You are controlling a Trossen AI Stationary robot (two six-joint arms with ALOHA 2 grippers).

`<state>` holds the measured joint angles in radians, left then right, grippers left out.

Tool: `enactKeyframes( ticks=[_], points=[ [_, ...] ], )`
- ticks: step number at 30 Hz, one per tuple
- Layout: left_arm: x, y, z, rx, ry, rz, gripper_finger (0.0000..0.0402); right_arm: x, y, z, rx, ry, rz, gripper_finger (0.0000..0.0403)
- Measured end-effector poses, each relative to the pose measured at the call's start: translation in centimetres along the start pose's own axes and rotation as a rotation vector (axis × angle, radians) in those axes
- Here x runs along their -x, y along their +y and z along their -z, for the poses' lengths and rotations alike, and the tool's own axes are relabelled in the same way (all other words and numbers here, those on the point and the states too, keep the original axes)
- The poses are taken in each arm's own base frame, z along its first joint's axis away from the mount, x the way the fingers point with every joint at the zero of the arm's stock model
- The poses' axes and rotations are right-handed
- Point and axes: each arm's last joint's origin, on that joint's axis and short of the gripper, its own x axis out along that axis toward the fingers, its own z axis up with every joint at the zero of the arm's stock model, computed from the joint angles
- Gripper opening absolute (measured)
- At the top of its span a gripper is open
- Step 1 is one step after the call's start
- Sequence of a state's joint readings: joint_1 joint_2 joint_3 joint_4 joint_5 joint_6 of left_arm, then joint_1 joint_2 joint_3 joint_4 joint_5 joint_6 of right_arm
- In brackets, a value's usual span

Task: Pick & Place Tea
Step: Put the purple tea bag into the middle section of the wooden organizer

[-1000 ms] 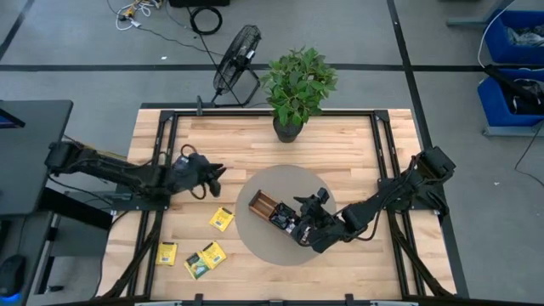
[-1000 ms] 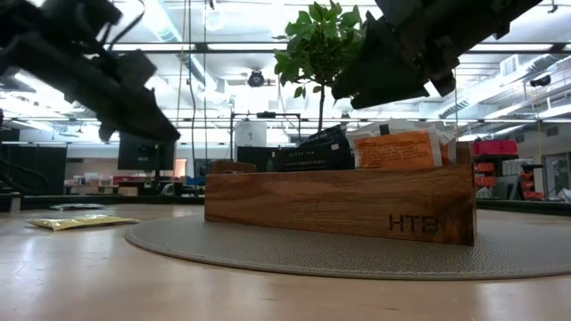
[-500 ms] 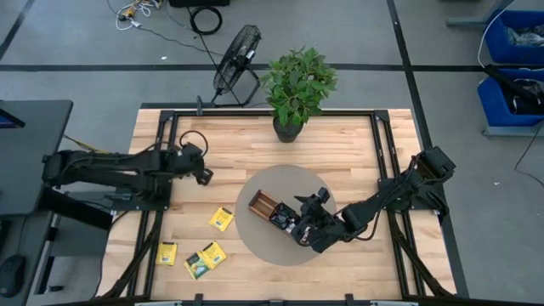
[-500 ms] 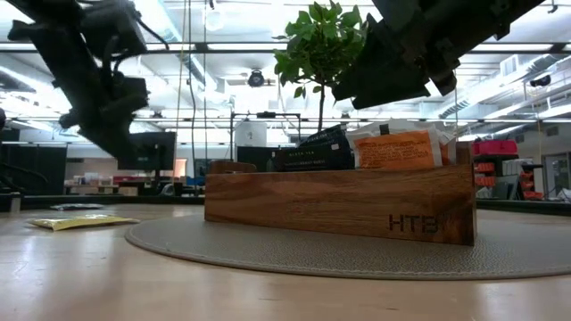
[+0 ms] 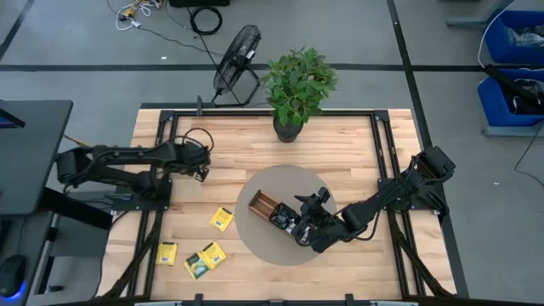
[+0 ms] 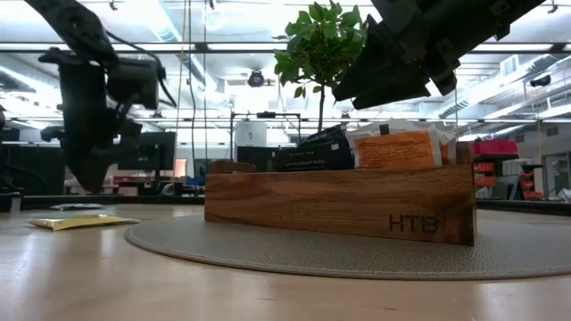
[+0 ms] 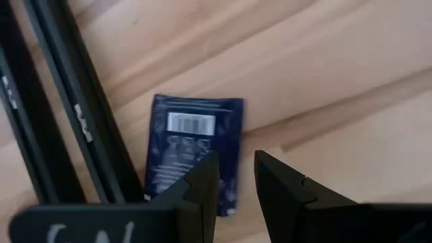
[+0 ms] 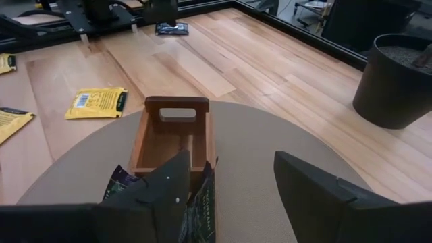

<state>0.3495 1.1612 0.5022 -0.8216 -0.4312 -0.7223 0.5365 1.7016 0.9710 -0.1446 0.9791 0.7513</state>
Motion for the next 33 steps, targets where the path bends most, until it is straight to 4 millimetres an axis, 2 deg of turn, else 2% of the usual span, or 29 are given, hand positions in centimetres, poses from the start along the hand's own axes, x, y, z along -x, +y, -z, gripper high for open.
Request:
enactKeyframes(
  ticks=[6, 13, 16, 26, 30, 33],
  points=[
    [-1.5, -0.3, -0.4, 0.009, 0.058, -0.059, 0.0101, 0.0, 0.0, 0.0, 0.002, -0.005, 0.007, 0.0224],
    [-2.1, -0.7, -0.5, -0.007, 0.075, -0.045, 0.0106, 0.0, -0.1, 0.0, 0.007, -0.002, 0.01, 0.0224],
    [-2.1, -0.8, -0.5, -0.057, 0.079, -0.021, 0.0125, 0.0, -0.1, 0.0, 0.007, -0.002, 0.01, 0.0224],
    [-2.1, -0.6, -0.5, -0.039, 0.091, -0.032, 0.0236, 0.0, -0.1, 0.0, 0.008, -0.002, 0.009, 0.0224],
    [-2.2, -0.5, -0.6, -0.026, 0.099, -0.032, 0.0246, 0.0, -0.1, 0.0, 0.007, -0.002, 0.009, 0.0224],
    [-2.3, -0.3, -0.8, -0.019, 0.109, -0.023, 0.0238, 0.0, -0.1, 0.0, 0.007, -0.002, 0.009, 0.0224]
  ],
)
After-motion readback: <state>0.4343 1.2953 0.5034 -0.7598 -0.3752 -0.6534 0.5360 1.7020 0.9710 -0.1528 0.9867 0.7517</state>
